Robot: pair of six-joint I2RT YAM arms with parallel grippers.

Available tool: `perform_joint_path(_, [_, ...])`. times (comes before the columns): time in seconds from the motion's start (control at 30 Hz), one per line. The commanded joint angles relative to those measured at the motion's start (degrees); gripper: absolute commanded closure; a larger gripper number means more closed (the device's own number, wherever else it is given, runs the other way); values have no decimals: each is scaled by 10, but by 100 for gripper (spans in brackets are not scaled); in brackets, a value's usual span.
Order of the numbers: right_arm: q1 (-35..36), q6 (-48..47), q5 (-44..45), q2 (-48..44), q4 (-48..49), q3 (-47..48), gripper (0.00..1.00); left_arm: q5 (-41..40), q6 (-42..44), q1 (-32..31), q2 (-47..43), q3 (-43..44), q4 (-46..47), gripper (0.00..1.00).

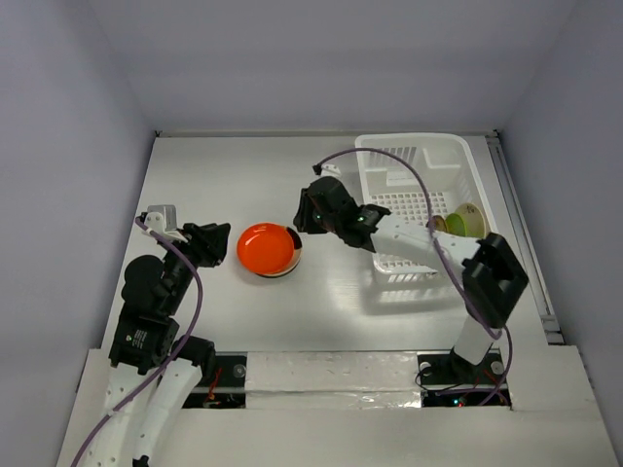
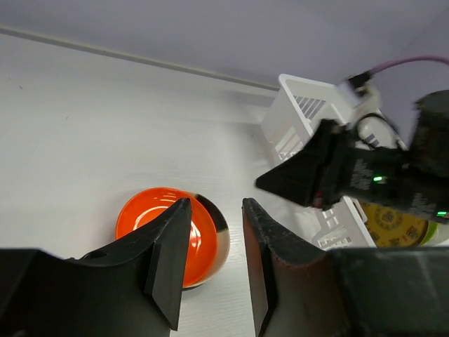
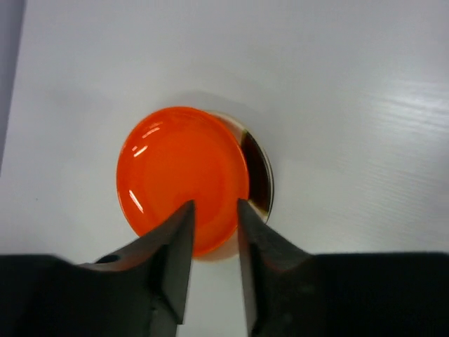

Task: Unload the plates from the dish rack

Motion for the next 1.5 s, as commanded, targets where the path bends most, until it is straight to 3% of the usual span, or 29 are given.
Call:
perform_joint_path(0.0, [4, -16, 84, -108, -19, -16, 70, 8, 2, 4, 1, 1, 25, 68])
perform_joint_path(0.03, [4, -21, 99, -130, -31, -22, 76, 10, 2, 4, 1, 1, 25, 68])
perform_joint_path(0.07, [4, -25, 140, -151, -43, -29, 95, 9, 2, 4, 0, 1, 25, 68])
perform_joint_path(0.1, [4, -36, 171, -172, -86, -35, 100, 9, 2, 4, 0, 1, 25, 68])
perform_joint_path(0.2, [4, -25, 288, -251, -208, -59, 100, 11, 2, 4, -1, 1, 26, 68])
perform_joint_path(0.37, [-110, -13, 291, -363, -360, -106, 100, 14, 3, 4, -6, 1, 29, 68])
perform_joint_path(0.47, [-141, -19, 285, -376, -426, -105, 85, 13, 3, 4, -11, 0, 28, 73])
perform_joint_path(0.5, [-151, -7, 288, -366, -458, -99, 64, 14, 3, 4, -10, 1, 28, 79])
perform_joint_path(0.57, [-158, -15, 282, -350, -476, -84, 47, 12, 3, 4, -12, 1, 27, 82])
perform_joint_path(0.73, [-202, -24, 271, -300, -511, -40, 42, 3, 2, 4, -15, 2, 23, 89])
perform_joint_path(1.17, [-274, -77, 254, -264, -484, -63, 55, -6, 3, -12, -27, 5, 19, 78])
perform_joint_path(1.47, [-275, -106, 302, -196, -512, -18, 81, -12, 2, -18, -26, 7, 20, 75])
